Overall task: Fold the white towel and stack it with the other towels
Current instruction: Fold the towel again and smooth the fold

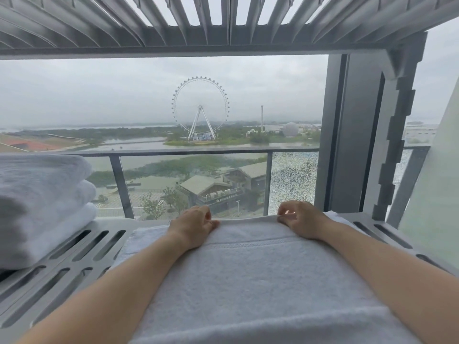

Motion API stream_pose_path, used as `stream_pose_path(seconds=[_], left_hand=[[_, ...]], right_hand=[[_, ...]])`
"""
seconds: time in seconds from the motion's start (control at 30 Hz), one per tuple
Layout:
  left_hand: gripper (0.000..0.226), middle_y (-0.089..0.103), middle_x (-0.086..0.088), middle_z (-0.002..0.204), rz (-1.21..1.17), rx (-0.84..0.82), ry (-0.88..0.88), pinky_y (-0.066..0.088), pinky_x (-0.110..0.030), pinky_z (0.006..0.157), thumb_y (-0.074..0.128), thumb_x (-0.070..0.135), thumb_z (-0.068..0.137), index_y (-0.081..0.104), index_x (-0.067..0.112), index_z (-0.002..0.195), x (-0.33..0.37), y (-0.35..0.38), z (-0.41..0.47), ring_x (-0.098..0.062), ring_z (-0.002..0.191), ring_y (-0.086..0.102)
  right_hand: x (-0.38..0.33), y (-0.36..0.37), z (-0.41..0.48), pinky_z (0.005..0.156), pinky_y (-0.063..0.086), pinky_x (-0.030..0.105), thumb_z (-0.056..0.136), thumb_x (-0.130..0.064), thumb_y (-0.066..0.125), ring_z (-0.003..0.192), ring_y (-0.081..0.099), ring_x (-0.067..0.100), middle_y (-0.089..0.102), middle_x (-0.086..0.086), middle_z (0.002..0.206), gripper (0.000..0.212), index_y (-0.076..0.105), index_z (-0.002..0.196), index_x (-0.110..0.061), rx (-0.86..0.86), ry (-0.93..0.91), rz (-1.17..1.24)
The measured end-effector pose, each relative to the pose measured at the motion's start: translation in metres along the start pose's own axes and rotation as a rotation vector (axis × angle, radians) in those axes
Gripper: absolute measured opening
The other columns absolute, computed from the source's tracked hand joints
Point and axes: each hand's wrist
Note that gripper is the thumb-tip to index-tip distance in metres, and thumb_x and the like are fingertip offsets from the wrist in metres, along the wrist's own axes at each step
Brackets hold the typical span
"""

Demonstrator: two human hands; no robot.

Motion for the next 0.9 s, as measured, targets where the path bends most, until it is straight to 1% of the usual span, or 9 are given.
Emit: stream_pose_path(seconds=[0.1,0.2,0.3,0.47,0.57,0.63,0.73,0.83,0.9], left_hand=[[0.019,0.055,0.0,0.1,-0.016,-0.01,0.005,0.046,-0.039,0.088,0.052,0.044,0.089,0.045,0.026,0.086,-0.001,0.0,0.001,-0.02,0.097,0.052],[0.017,0.054,0.006,0.09,-0.018,-0.029,0.015,0.043,-0.031,0.076,0.053,0.044,0.089,0.047,0.029,0.084,-0.007,-0.004,0.002,-0.016,0.086,0.053],[0.016,0.057,0.007,0.085,0.039,-0.032,0.017,0.042,-0.029,0.071,0.052,0.043,0.09,0.046,0.032,0.08,-0.021,-0.012,0.002,-0.016,0.079,0.055],[0.02,0.067,-0.003,0.092,0.118,0.025,0.036,0.044,-0.031,0.068,0.04,0.046,0.094,0.045,0.027,0.093,-0.027,-0.01,0.0,-0.019,0.077,0.059],[0.032,0.067,-0.003,0.098,0.138,-0.026,0.061,0.043,-0.031,0.068,0.037,0.054,0.092,0.049,0.026,0.102,-0.026,-0.01,0.0,-0.016,0.078,0.055],[0.033,0.066,-0.002,0.098,0.15,-0.064,0.085,0.042,-0.03,0.069,0.038,0.058,0.09,0.05,0.027,0.097,-0.026,-0.01,0.0,-0.016,0.079,0.054],[0.035,0.059,0.0,0.082,0.169,-0.075,0.116,0.038,-0.031,0.066,0.039,0.061,0.088,0.044,0.026,0.082,-0.026,-0.011,-0.001,-0.02,0.078,0.056],[0.042,0.051,0.006,0.073,0.214,-0.038,0.145,0.036,-0.03,0.062,0.036,0.065,0.086,0.042,0.024,0.078,-0.025,-0.012,-0.002,-0.016,0.07,0.051],[0.042,0.051,0.007,0.073,0.216,-0.018,0.16,0.036,-0.03,0.06,0.036,0.067,0.085,0.041,0.025,0.077,-0.027,-0.012,-0.001,-0.015,0.069,0.051]], right_hand=[[0.001,0.0,-0.001,0.079,0.04,0.028,0.088,-0.029,0.06,0.09,0.053,0.013,0.059,-0.006,0.092,0.006,0.062,0.084,-0.025,0.013,-0.052,-0.034],[0.002,-0.001,-0.002,0.075,0.041,0.029,0.089,-0.032,0.059,0.089,0.053,0.016,0.06,-0.003,0.09,0.01,0.063,0.087,-0.022,0.07,-0.113,-0.07],[0.005,-0.003,-0.004,0.072,0.037,0.027,0.089,-0.037,0.058,0.089,0.053,0.017,0.063,-0.001,0.086,0.013,0.062,0.087,-0.025,0.102,-0.147,-0.103],[0.01,-0.003,0.001,0.082,0.027,0.033,0.08,-0.055,0.06,0.094,0.046,0.013,0.054,-0.017,0.08,0.019,0.054,0.085,-0.037,0.113,-0.047,-0.18],[0.013,-0.002,0.005,0.079,0.022,0.034,0.081,-0.063,0.051,0.094,0.04,0.014,0.051,-0.012,0.085,0.031,0.051,0.08,-0.032,0.079,0.052,-0.286],[0.014,-0.002,0.006,0.079,0.025,0.034,0.084,-0.063,0.045,0.091,0.042,0.016,0.052,-0.007,0.087,0.037,0.047,0.074,-0.028,0.033,0.05,-0.311],[0.013,-0.003,0.003,0.071,0.034,0.033,0.088,-0.057,0.044,0.075,0.05,0.02,0.053,-0.004,0.071,0.043,0.039,0.065,-0.022,0.004,0.01,-0.229],[0.012,-0.005,0.0,0.057,0.033,0.032,0.09,-0.055,0.043,0.064,0.048,0.016,0.053,-0.002,0.065,0.046,0.039,0.063,-0.018,0.0,0.012,-0.173],[0.011,-0.006,-0.001,0.054,0.031,0.03,0.09,-0.056,0.042,0.062,0.047,0.014,0.053,-0.002,0.063,0.047,0.039,0.063,-0.017,0.004,0.001,-0.193]])
Point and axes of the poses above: each hand's wrist, its own z-axis towards the middle knuckle, its own y-axis out of the palm, x = y × z
